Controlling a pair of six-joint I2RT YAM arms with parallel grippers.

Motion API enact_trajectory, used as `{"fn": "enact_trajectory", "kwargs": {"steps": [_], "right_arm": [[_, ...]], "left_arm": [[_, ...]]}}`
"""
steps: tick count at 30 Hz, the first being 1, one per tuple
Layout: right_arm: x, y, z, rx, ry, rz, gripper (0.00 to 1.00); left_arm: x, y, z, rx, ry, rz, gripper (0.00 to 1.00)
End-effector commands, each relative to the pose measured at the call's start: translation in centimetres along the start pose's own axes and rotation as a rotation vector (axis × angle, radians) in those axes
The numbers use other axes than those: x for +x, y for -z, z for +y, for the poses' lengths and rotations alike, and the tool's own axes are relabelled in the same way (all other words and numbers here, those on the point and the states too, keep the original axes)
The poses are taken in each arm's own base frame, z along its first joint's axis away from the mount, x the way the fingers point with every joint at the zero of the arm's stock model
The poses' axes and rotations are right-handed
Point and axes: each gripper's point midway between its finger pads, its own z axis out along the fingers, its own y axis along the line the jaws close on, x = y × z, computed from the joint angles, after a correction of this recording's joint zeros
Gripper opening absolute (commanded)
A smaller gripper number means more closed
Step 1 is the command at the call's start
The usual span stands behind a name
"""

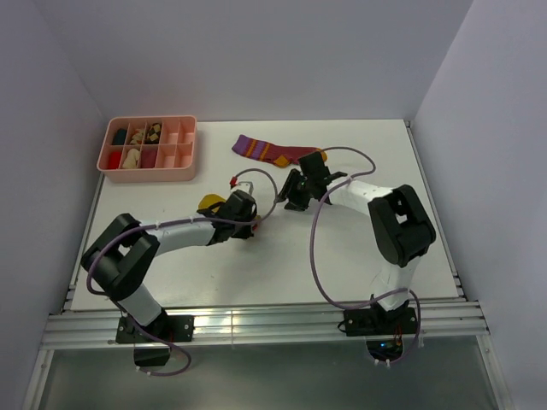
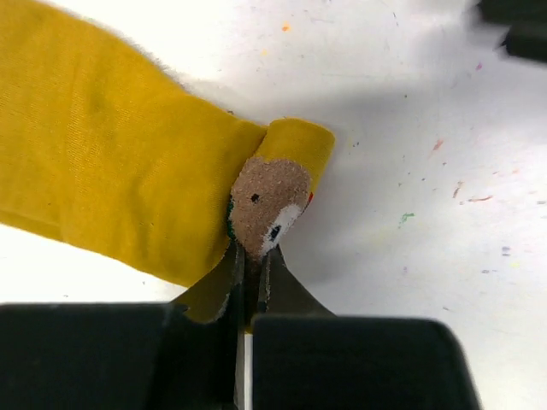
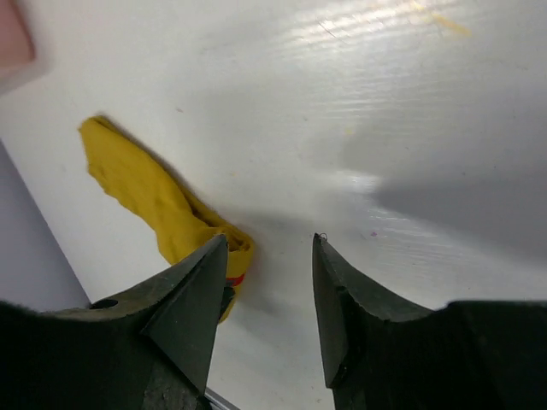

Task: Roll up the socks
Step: Roll the sock at the center of the board.

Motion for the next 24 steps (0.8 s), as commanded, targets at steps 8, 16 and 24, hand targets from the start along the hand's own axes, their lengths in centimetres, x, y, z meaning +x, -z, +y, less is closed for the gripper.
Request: {"fn": "enact_trajectory", "kwargs": {"steps": [8,16,24], "right_arm": [[0.8,1.0,2.9,-0.151,0.045,-0.087,0.57],[4.0,-0.8,3.3,-0.161,0.024,-0.04,0.63],[5.5,-2.6,3.0,-0.107,0.017,0.012,0.61]], "left_arm": [[4.1,0.1,-1.5,0.297,0.226,0.268,0.01],[4.8,-0.2,1.3,0.326,0.411,0.302,0.01],[5.6,-0.8,1.7,0.342,0.47,0.35,0.01]]}}
